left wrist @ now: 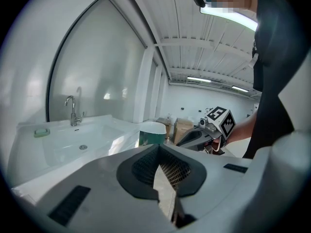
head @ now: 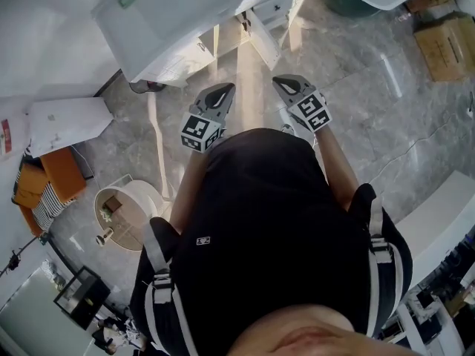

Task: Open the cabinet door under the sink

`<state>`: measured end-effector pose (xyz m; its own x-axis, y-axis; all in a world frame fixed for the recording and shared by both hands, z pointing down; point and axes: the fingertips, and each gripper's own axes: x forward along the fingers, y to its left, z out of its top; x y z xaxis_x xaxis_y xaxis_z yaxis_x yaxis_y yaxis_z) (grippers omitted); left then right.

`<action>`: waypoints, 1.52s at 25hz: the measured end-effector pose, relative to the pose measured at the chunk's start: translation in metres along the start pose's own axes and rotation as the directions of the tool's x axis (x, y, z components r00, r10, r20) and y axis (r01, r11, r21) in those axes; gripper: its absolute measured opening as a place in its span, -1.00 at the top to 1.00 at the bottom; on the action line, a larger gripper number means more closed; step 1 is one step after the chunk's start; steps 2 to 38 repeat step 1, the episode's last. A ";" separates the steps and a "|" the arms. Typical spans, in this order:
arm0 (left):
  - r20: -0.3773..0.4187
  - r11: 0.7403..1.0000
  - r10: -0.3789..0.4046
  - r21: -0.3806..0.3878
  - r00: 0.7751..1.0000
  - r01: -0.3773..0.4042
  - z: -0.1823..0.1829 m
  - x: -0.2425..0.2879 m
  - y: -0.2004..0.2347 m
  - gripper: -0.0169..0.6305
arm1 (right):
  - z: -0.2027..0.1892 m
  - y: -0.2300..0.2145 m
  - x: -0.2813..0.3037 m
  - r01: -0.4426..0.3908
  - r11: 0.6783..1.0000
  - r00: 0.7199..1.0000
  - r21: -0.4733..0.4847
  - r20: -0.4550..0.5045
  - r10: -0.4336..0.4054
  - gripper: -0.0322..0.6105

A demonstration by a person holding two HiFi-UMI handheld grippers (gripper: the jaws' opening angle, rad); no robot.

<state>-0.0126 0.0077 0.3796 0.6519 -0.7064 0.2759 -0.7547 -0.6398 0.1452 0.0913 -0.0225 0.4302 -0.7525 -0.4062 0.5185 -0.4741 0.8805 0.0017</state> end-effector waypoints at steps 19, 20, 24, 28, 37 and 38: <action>-0.001 1.000 0.000 -0.001 1.000 0.000 -0.001 0.000 -0.001 0.90 | 0.000 0.000 0.000 0.000 1.000 1.000 0.000 0.000 0.000 0.71; -0.001 1.000 0.000 -0.001 1.000 0.000 -0.001 0.000 -0.001 0.90 | 0.000 0.000 0.000 0.000 1.000 1.000 0.000 0.000 0.000 0.71; -0.001 1.000 0.000 -0.001 1.000 0.000 -0.001 0.000 -0.001 0.90 | 0.000 0.000 0.000 0.000 1.000 1.000 0.000 0.000 0.000 0.71; -0.001 1.000 0.000 -0.001 1.000 0.000 -0.001 0.000 -0.001 0.90 | 0.000 0.000 0.000 0.000 1.000 1.000 0.000 0.000 0.000 0.71; -0.001 1.000 0.000 -0.001 1.000 0.000 -0.001 0.000 -0.001 0.90 | 0.000 0.000 0.000 0.000 1.000 1.000 0.000 0.000 0.000 0.71; -0.001 1.000 0.000 -0.001 1.000 0.000 -0.001 0.000 -0.001 0.90 | 0.000 0.000 0.000 0.000 1.000 1.000 0.000 0.000 0.000 0.71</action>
